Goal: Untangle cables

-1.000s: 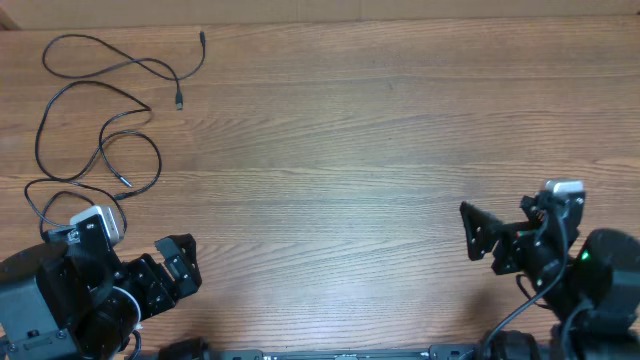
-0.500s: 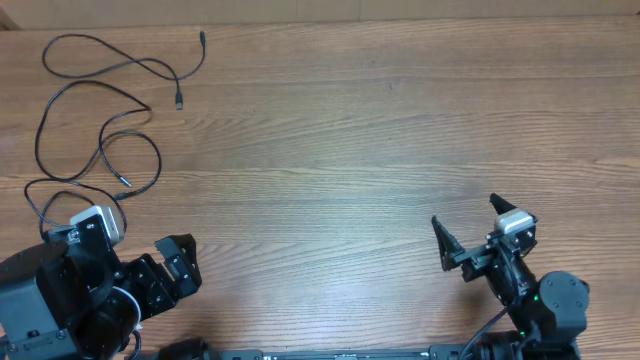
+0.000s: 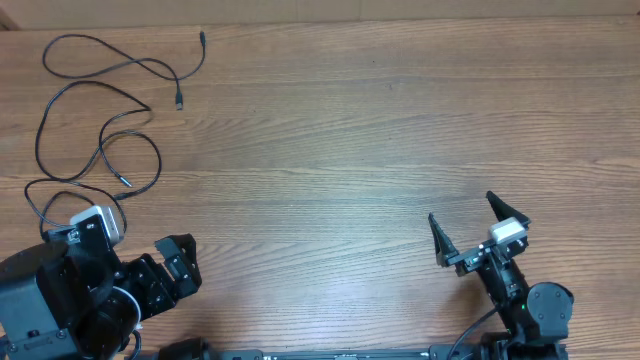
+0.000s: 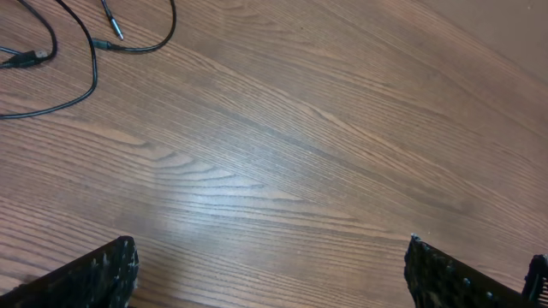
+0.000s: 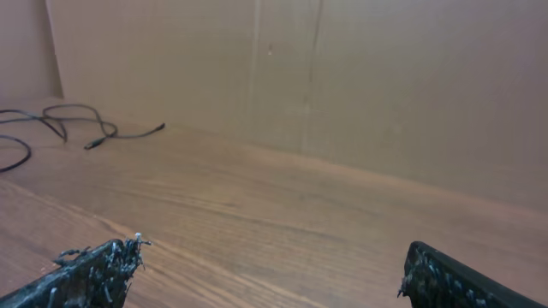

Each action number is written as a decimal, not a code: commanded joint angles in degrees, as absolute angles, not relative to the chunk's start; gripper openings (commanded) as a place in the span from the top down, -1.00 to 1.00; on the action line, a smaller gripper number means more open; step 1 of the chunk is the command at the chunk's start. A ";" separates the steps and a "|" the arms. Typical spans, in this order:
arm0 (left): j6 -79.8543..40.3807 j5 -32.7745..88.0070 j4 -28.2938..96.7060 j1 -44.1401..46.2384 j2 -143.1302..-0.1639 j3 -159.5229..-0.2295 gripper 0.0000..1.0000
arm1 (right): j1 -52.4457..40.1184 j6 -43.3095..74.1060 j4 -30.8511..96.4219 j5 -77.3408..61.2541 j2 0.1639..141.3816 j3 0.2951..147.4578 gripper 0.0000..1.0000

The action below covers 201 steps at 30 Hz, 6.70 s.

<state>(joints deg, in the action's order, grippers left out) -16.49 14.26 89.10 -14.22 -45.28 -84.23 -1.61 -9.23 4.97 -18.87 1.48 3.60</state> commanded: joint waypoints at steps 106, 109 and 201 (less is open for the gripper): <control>-15.84 13.52 88.92 -13.85 -45.28 -84.03 -0.99 | 0.03 -6.04 4.84 -0.93 0.19 0.49 -1.00; -15.77 13.34 89.10 -13.85 -45.28 -84.03 -0.99 | 0.03 -6.04 4.82 -0.95 0.19 0.49 -1.00; 0.67 -9.26 -0.03 0.14 -0.16 -0.25 -0.99 | 0.03 -6.04 4.82 -0.95 0.19 0.49 -1.00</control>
